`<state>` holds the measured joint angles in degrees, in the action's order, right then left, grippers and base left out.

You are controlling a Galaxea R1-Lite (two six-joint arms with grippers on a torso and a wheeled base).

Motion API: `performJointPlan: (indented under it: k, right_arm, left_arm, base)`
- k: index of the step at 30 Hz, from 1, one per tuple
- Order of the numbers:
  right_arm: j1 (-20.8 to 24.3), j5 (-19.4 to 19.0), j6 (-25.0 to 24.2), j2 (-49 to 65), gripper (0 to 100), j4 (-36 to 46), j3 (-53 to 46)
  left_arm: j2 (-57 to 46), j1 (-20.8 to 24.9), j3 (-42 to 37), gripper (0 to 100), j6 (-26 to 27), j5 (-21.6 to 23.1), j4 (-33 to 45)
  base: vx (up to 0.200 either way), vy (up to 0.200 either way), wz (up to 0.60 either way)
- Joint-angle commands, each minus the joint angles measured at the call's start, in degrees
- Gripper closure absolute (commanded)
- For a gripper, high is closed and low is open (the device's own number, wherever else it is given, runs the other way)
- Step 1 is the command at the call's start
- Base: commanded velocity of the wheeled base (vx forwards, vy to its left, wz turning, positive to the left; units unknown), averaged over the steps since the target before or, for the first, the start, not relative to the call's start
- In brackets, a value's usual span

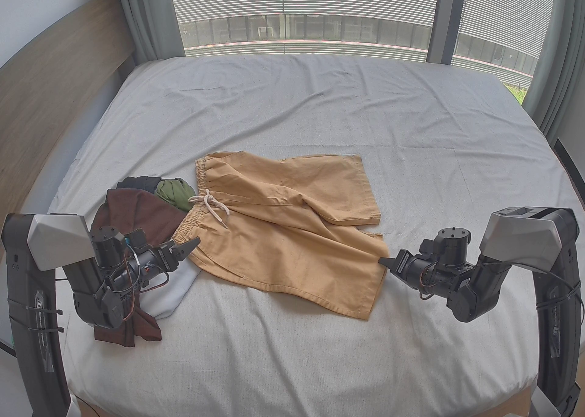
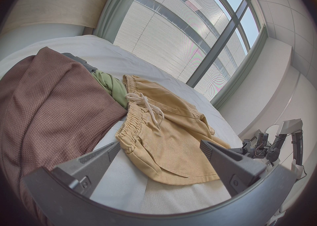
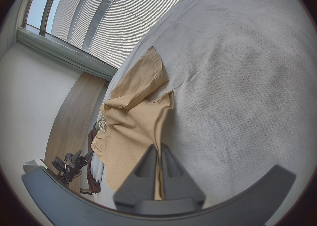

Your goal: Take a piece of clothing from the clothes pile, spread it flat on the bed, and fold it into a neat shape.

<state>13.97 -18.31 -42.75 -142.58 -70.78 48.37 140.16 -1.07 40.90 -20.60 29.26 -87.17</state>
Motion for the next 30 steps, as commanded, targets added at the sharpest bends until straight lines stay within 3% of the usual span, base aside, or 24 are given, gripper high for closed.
performJointPlan:
  k: [1,11,17,30]
  right_arm:
    - [0.18,0.03,0.13,-0.07,0,-1.03,-0.3]
    - [0.09,0.03,0.21,1.69,0,-6.48,-3.99]
    - [0.0,0.03,0.21,1.43,0,-8.41,-4.16]
    - [0.36,0.03,0.21,1.69,0,-8.59,-4.6]
  left_arm:
    - [0.56,0.02,0.94,0,-0.14,-0.08,0.08]
    - [1.0,0.37,2.96,0,-1.46,-2.19,3.15]
    - [0.56,0.37,5.86,0,-2.78,-6.14,7.99]
    - [1.96,1.42,11.13,0,-3.3,-6.23,10.71]
  base:
    - [0.0,0.0,0.0]
    - [0.0,0.0,0.0]
    - [0.0,0.0,0.0]
    - [0.0,0.0,0.0]
